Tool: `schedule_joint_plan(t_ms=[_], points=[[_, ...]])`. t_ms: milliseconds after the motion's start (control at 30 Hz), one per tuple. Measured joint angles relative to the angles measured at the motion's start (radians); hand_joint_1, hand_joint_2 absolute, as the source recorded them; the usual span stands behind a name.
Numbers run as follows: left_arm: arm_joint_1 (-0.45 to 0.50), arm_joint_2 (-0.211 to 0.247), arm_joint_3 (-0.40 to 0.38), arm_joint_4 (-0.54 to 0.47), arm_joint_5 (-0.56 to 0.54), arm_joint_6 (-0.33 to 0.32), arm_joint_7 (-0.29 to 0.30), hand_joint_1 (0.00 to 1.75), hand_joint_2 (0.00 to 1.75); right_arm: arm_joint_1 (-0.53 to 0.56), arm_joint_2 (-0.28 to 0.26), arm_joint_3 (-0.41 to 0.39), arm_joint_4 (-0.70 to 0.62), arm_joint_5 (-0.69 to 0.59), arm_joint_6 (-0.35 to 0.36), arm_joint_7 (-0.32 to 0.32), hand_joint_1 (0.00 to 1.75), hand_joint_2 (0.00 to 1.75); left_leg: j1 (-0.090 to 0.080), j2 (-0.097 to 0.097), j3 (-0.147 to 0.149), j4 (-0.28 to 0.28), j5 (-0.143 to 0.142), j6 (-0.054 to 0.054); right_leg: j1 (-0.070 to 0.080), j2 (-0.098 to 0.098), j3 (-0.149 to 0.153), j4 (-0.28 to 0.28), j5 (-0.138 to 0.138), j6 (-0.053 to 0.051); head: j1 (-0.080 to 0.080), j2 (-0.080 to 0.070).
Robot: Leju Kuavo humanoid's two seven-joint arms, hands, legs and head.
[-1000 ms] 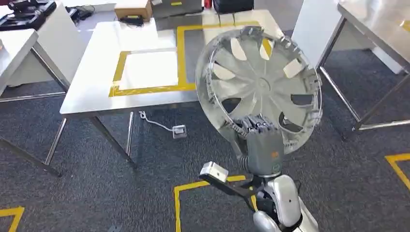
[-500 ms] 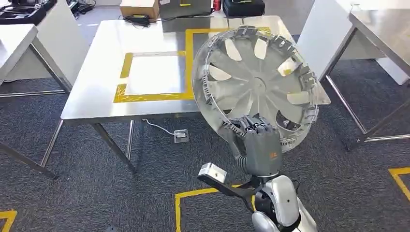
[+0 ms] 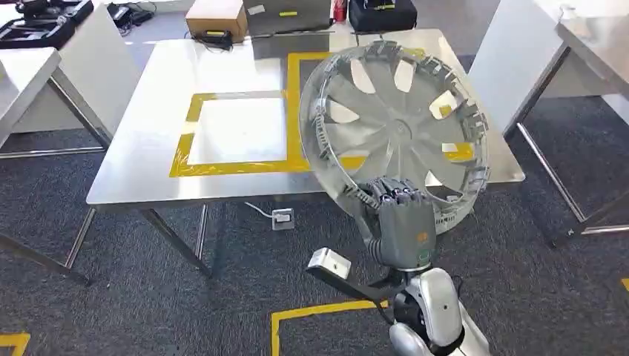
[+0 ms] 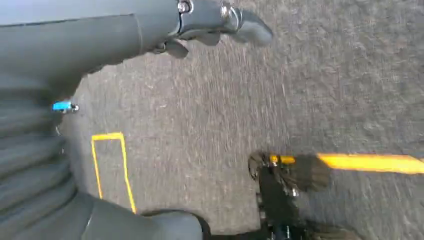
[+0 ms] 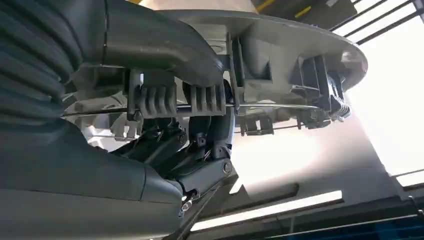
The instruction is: Take the parts from the cabinet and place them on the table.
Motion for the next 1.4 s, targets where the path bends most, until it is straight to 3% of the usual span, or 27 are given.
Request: schedule_joint_plan(t_ms=[100, 133, 167, 200, 233, 267, 300, 333, 433, 500, 567, 633, 667, 700, 767, 800, 833, 933, 967, 1033, 1100, 1133, 1167, 1200, 1300, 1333, 1400], points=[[0.003, 0.002, 0.000, 0.000, 0.000, 0.000, 0.000, 0.00, 1.75, 0.000, 0.000, 0.000, 0.000, 0.001, -0.002, -0.002, 1.75, 1.75, 0.002, 0.006, -0.138, 0.184, -0.091, -0.010, 0.000, 0.001, 0.026, 0.000, -0.027, -0.003, 0.000, 0.000], [0.005, 0.002, 0.000, 0.000, 0.000, 0.000, 0.000, 0.00, 1.75, 0.001, 0.000, 0.000, 0.000, 0.001, -0.002, -0.002, 1.75, 1.75, 0.002, 0.006, -0.163, 0.193, -0.108, -0.010, 0.000, 0.002, 0.041, 0.000, -0.039, -0.002, 0.000, 0.000], [0.006, 0.003, 0.000, 0.000, -0.001, 0.000, 0.000, 0.00, 1.75, 0.001, 0.000, 0.000, 0.001, 0.001, -0.002, -0.002, 1.75, 1.75, 0.002, 0.006, -0.166, 0.161, -0.099, -0.009, -0.001, 0.002, 0.059, 0.000, -0.053, -0.001, 0.000, 0.000], [0.006, 0.003, 0.000, 0.000, -0.002, 0.000, -0.002, 0.00, 1.75, 0.001, 0.000, 0.000, 0.002, 0.001, -0.002, -0.002, 1.75, 1.75, 0.002, 0.007, -0.155, 0.099, -0.062, -0.006, -0.002, 0.002, 0.079, 0.000, -0.067, 0.001, 0.000, 0.000], [0.006, 0.004, 0.000, 0.000, -0.002, 0.000, -0.005, 0.00, 1.75, 0.000, 0.000, 0.000, 0.002, 0.001, -0.002, -0.002, 1.75, 1.75, 0.002, 0.008, -0.139, 0.022, -0.001, -0.005, -0.004, 0.001, 0.098, 0.000, -0.080, 0.005, 0.001, 0.000], [0.008, 0.004, 0.000, 0.000, -0.003, 0.000, -0.005, 0.00, 1.75, 0.000, 0.000, 0.000, 0.002, 0.001, -0.001, -0.002, 1.75, 1.75, 0.003, 0.013, -0.125, -0.053, 0.088, -0.004, -0.004, -0.001, 0.105, -0.001, -0.094, 0.011, 0.000, 0.000], [0.010, 0.004, 0.000, 0.002, -0.003, 0.000, -0.005, 0.00, 1.75, -0.002, 0.000, 0.000, 0.003, 0.001, -0.002, -0.002, 1.75, 1.75, 0.001, 0.021, -0.128, -0.094, 0.144, 0.006, 0.000, 0.000, 0.123, 0.008, -0.109, 0.018, -0.003, 0.000], [0.007, 0.004, 0.000, 0.002, -0.005, 0.000, -0.005, 0.00, 1.75, -0.003, 0.000, 0.000, 0.003, 0.002, -0.005, -0.002, 1.75, 1.75, -0.003, 0.022, -0.119, -0.088, 0.118, 0.020, 0.003, 0.002, 0.118, -0.001, -0.114, 0.024, -0.004, 0.000], [0.005, 0.003, 0.000, 0.002, -0.010, 0.000, -0.006, 0.00, 1.75, -0.007, 0.000, 0.000, 0.003, 0.002, -0.005, -0.003, 1.75, 1.75, 0.000, 0.014, -0.105, -0.093, 0.119, 0.044, 0.002, 0.003, 0.127, 0.012, -0.106, 0.042, -0.005, 0.000], [0.005, 0.003, 0.000, 0.002, -0.010, 0.000, -0.005, 0.00, 1.75, -0.008, 0.000, 0.000, 0.004, 0.002, -0.005, -0.004, 1.75, 1.75, 0.001, 0.010, -0.084, -0.102, 0.106, 0.057, 0.000, 0.001, 0.066, 0.117, -0.092, 0.048, 0.001, 0.000], [0.003, 0.005, 0.000, 0.002, -0.010, 0.000, -0.004, 0.00, 1.75, -0.008, 0.000, 0.000, 0.005, 0.000, -0.004, -0.006, 1.75, 1.75, -0.001, 0.006, -0.069, -0.102, 0.089, 0.062, 0.001, 0.001, -0.036, 0.252, -0.148, 0.052, 0.003, 0.000], [0.005, 0.005, 0.000, 0.002, -0.010, 0.000, -0.004, 0.00, 1.75, -0.008, -0.001, 0.000, 0.008, -0.001, -0.001, -0.008, 1.75, 1.75, -0.004, 0.001, -0.046, -0.102, 0.068, 0.064, 0.003, 0.001, -0.101, 0.301, -0.211, 0.049, 0.004, 0.000], [0.006, 0.005, 0.000, 0.002, -0.010, 0.000, -0.004, 0.00, 1.75, -0.008, -0.001, 0.000, 0.010, -0.002, -0.001, -0.008, 1.75, 1.75, -0.006, -0.002, -0.031, -0.102, 0.057, 0.064, 0.004, 0.001, -0.108, 0.279, -0.205, 0.045, 0.004, 0.000], [0.006, 0.005, 0.000, 0.002, -0.010, 0.001, -0.004, 0.00, 1.75, -0.008, -0.001, 0.000, 0.013, -0.002, 0.000, -0.008, 1.75, 1.75, -0.009, -0.005, -0.013, -0.103, 0.045, 0.064, 0.008, 0.002, -0.101, 0.226, -0.170, 0.037, 0.005, 0.000], [0.006, 0.003, 0.000, 0.002, -0.010, 0.001, -0.004, 0.00, 1.75, -0.009, -0.001, 0.000, 0.014, -0.002, 0.001, -0.009, 1.75, 1.75, -0.015, -0.007, 0.021, -0.104, 0.020, 0.063, 0.021, 0.002, -0.067, 0.069, -0.026, 0.011, 0.006, 0.000], [0.005, 0.000, 0.000, 0.005, -0.010, 0.001, -0.004, 0.00, 1.75, -0.011, -0.001, 0.000, 0.015, -0.002, 0.001, -0.011, 1.75, 1.75, -0.020, -0.008, 0.031, -0.098, 0.009, 0.060, 0.034, 0.005, -0.069, 0.015, 0.039, -0.003, 0.004, 0.000], [0.004, 0.001, 0.001, 0.005, -0.010, 0.002, -0.004, 0.00, 1.75, -0.014, -0.001, 0.000, 0.016, -0.003, 0.002, -0.010, 1.75, 1.75, -0.020, -0.014, 0.031, -0.102, -0.002, 0.052, 0.032, 0.011, -0.064, 0.017, 0.015, -0.003, 0.004, 0.000], [0.003, 0.002, 0.001, 0.005, -0.008, 0.002, -0.004, 0.00, 1.75, -0.019, -0.001, 0.000, 0.017, -0.004, 0.002, -0.009, 1.75, 1.75, -0.022, -0.011, 0.064, -0.109, -0.005, 0.037, 0.026, 0.009, -0.025, -0.006, 0.017, -0.015, 0.004, 0.000], [0.003, 0.003, 0.001, 0.003, -0.008, 0.002, -0.003, 0.00, 1.75, -0.019, 0.000, 0.000, 0.017, -0.004, 0.002, -0.009, 1.75, 1.75, -0.020, -0.007, 0.058, -0.096, -0.010, 0.031, 0.021, 0.007, -0.008, -0.012, 0.018, -0.016, 0.003, 0.000], [0.000, 0.000, 0.001, 0.003, -0.008, 0.003, -0.004, 0.00, 1.75, -0.022, 0.001, 0.000, 0.017, -0.003, 0.002, -0.009, 1.75, 1.75, -0.017, 0.000, -0.005, 0.022, -0.013, 0.019, 0.020, 0.005, 0.010, -0.013, 0.008, -0.025, 0.000, 0.000], [0.002, 0.001, 0.001, 0.003, -0.008, 0.001, -0.008, 0.00, 1.75, -0.022, 0.001, 0.000, 0.017, -0.002, 0.001, -0.010, 1.75, 1.75, -0.010, 0.002, -0.098, 0.145, -0.089, 0.011, 0.018, 0.006, 0.023, -0.013, -0.010, -0.026, 0.000, 0.000], [0.005, 0.001, 0.001, 0.004, -0.008, 0.001, -0.011, 0.00, 1.75, -0.022, 0.001, 0.000, 0.017, -0.003, 0.001, -0.009, 1.75, 1.75, -0.008, 0.002, -0.131, 0.173, -0.117, 0.007, 0.016, 0.008, 0.034, -0.013, -0.019, -0.025, -0.001, 0.000], [0.007, 0.002, 0.001, 0.004, -0.008, 0.001, -0.014, 0.00, 1.75, -0.021, 0.001, 0.000, 0.017, -0.003, 0.001, -0.008, 1.75, 1.75, -0.006, 0.003, -0.144, 0.164, -0.119, 0.003, 0.014, 0.009, 0.046, -0.013, -0.029, -0.023, -0.001, 0.000], [0.007, 0.002, 0.001, 0.004, -0.011, 0.001, -0.010, 0.00, 1.75, -0.019, 0.001, 0.000, 0.017, -0.004, 0.001, -0.007, 1.75, 1.75, -0.004, 0.004, -0.143, 0.122, -0.092, 0.000, 0.012, 0.009, 0.061, -0.013, -0.041, -0.021, 0.000, 0.000], [0.012, 0.002, 0.001, 0.005, -0.018, 0.001, 0.002, 0.00, 1.75, -0.019, 0.001, 0.000, 0.018, -0.004, 0.001, -0.005, 1.75, 1.75, 0.002, 0.008, -0.099, -0.105, 0.131, -0.002, 0.008, 0.009, 0.089, -0.011, -0.076, -0.007, -0.002, 0.000], [0.011, 0.003, 0.001, 0.007, -0.021, 0.001, 0.001, 0.00, 1.75, -0.020, 0.001, 0.000, 0.019, -0.003, 0.002, -0.005, 1.75, 1.75, -0.002, 0.009, -0.106, -0.106, 0.101, 0.007, 0.009, 0.012, 0.099, -0.003, -0.082, -0.002, -0.005, 0.000], [0.013, 0.003, 0.001, 0.006, -0.026, 0.000, 0.005, 0.00, 1.75, -0.020, 0.001, 0.001, 0.019, -0.002, 0.000, -0.004, 1.75, 1.75, -0.004, 0.008, -0.099, -0.102, 0.120, 0.023, 0.011, 0.015, 0.094, -0.008, -0.091, 0.011, -0.004, 0.000]])
